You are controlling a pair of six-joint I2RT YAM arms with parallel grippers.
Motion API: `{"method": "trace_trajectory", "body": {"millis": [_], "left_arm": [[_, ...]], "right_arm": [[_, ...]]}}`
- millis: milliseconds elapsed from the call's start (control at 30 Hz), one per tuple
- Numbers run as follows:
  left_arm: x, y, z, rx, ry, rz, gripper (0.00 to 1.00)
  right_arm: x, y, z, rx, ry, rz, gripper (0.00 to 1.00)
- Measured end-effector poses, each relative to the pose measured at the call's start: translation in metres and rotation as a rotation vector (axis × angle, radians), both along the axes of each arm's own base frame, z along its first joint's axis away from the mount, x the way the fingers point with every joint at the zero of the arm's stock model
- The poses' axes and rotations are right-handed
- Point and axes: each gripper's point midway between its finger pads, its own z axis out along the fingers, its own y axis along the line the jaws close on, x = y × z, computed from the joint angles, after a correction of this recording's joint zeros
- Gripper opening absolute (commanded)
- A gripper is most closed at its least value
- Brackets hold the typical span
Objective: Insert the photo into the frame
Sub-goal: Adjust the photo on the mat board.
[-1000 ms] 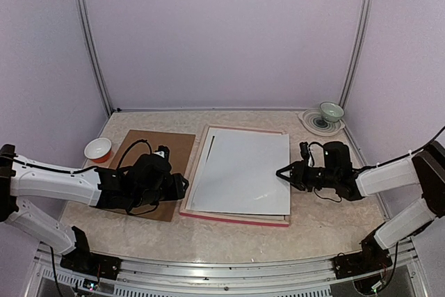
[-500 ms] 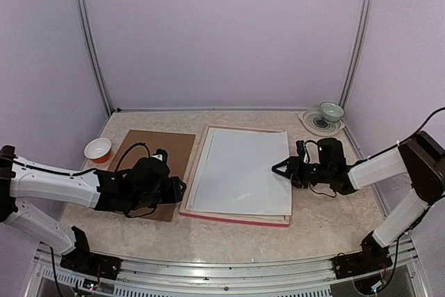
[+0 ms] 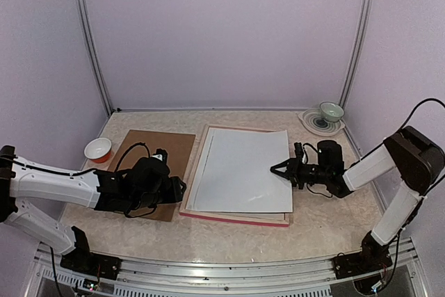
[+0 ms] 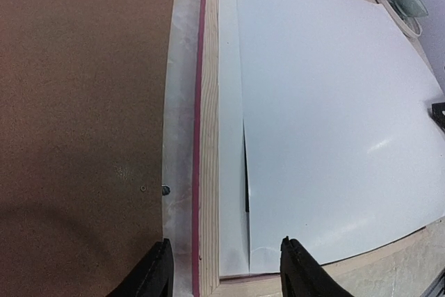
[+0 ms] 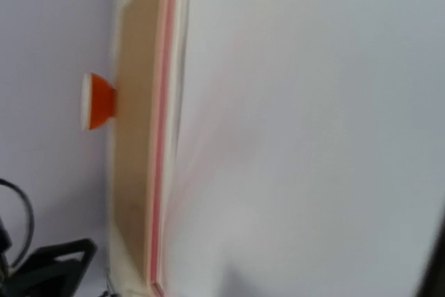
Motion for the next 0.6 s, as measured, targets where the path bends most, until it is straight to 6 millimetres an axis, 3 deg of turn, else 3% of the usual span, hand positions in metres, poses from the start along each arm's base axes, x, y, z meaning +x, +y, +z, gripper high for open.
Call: {"method": "trace_trajectory", "body": {"millis": [233,600], "left_arm": [[0.000,0.000,0.000,0.000,0.000,0.000,0.53],[0.000,0.000,0.000,0.000,0.000,-0.001,0.53]], "right_arm": [[-0.004,0.008,0.010,0.114,-0.021,0.032,0.09],[-0.002,0.015,0.043,0.212,-0.121,0.071,0.09]]}}
